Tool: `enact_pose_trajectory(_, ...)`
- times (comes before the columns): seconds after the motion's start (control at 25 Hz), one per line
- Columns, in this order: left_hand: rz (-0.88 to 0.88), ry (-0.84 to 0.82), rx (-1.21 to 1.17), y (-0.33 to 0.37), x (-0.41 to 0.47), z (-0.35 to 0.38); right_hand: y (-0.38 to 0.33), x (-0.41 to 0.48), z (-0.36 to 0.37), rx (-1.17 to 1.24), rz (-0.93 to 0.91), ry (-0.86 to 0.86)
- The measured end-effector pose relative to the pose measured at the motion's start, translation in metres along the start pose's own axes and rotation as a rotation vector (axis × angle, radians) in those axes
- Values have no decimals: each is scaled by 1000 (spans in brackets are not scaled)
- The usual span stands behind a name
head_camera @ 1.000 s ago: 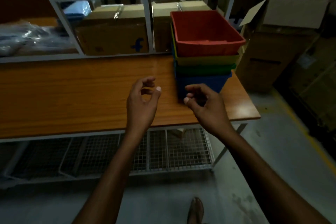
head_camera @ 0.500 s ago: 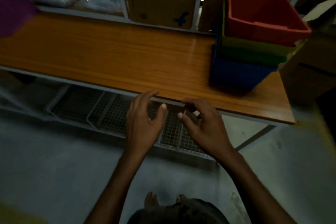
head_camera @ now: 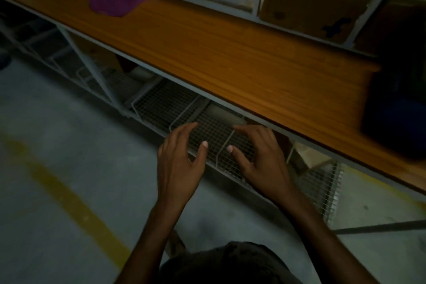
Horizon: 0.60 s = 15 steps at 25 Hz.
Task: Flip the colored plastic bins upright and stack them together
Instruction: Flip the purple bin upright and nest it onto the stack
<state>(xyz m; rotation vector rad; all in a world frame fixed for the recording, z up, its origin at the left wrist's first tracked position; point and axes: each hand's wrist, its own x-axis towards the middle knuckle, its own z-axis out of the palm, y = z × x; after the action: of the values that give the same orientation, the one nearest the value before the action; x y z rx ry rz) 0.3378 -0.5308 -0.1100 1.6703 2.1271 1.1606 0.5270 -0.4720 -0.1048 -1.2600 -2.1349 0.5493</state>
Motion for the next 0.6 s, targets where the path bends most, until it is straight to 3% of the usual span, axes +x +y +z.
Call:
enact_pose_trajectory(0.32,-303,8,-273,-140,88,-115,-129,102,145,495,187,-92)
enact_pose_trajectory(0.6,-523,109,-519,-225,151,-161,-187,182,239,642,254,-199)
